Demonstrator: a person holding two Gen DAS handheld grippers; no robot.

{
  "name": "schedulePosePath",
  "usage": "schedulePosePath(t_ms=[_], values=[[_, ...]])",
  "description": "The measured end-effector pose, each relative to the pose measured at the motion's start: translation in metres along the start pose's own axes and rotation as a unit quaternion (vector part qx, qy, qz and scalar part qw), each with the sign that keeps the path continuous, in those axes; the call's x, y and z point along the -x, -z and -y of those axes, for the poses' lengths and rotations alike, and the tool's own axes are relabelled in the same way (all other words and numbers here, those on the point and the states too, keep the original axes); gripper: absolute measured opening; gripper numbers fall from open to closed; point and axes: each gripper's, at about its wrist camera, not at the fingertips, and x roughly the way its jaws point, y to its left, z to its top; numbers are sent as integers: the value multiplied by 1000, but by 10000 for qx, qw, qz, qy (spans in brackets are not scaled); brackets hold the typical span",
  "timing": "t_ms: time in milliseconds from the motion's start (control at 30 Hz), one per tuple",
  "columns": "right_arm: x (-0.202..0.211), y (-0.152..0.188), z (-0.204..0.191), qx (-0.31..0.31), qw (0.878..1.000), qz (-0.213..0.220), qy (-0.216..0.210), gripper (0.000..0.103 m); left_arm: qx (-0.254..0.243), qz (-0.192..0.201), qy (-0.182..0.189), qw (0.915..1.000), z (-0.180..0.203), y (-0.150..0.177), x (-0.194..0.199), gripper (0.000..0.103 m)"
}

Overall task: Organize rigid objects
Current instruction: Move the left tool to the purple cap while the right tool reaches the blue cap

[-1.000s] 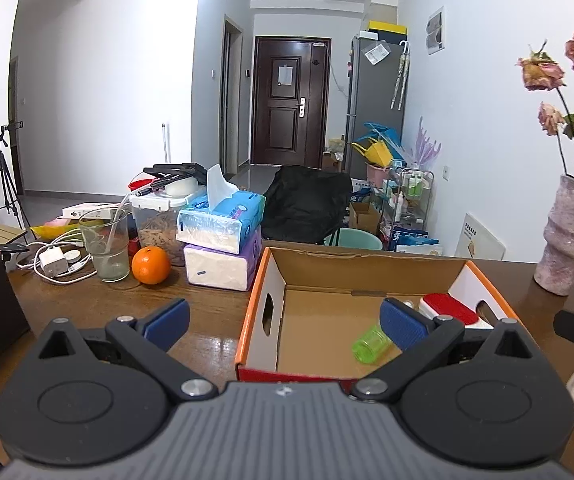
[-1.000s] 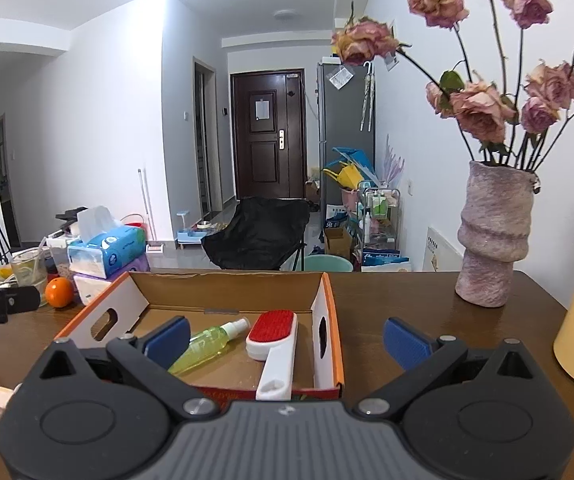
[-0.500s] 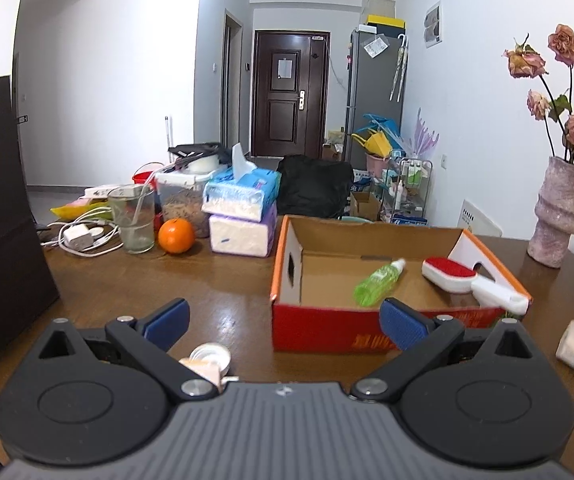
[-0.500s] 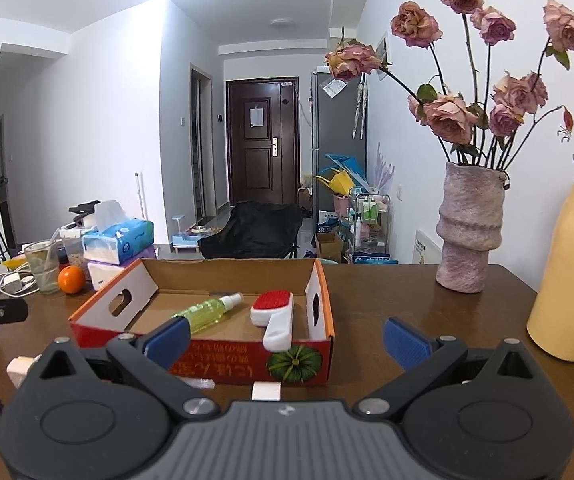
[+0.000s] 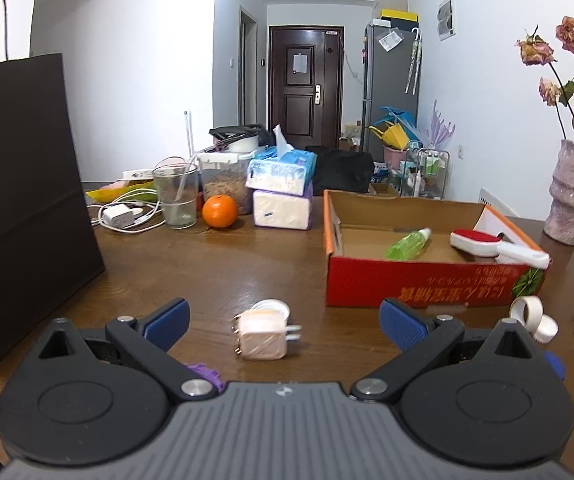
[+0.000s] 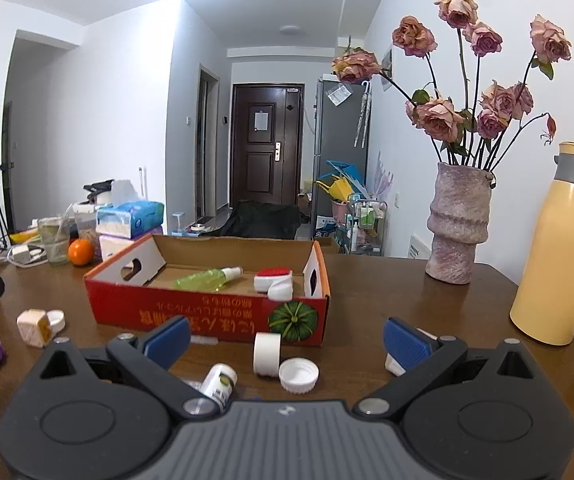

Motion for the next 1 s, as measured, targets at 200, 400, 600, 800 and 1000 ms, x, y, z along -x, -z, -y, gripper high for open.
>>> schedulePosePath(t_ms=[200, 400, 600, 800, 1000], values=[[7, 21, -7, 109, 9998, 111, 87, 103, -13, -33, 9, 10000, -15, 19, 6, 103], [8, 32, -8, 250, 9997, 0, 83, 103, -17, -106, -51, 9999, -33, 36, 8, 103], [-2, 41, -2, -23, 9997, -236, -27, 103, -51, -216, -267, 9994, -49, 45, 4, 103], [-35, 55, -2, 24, 9964, -846, 16, 103, 21, -297, -371, 9989, -63, 49, -4, 103], [-62, 59, -4, 51, 9930, -1178, -7, 103, 102, -426, -444, 9981, -71, 52, -15, 103]])
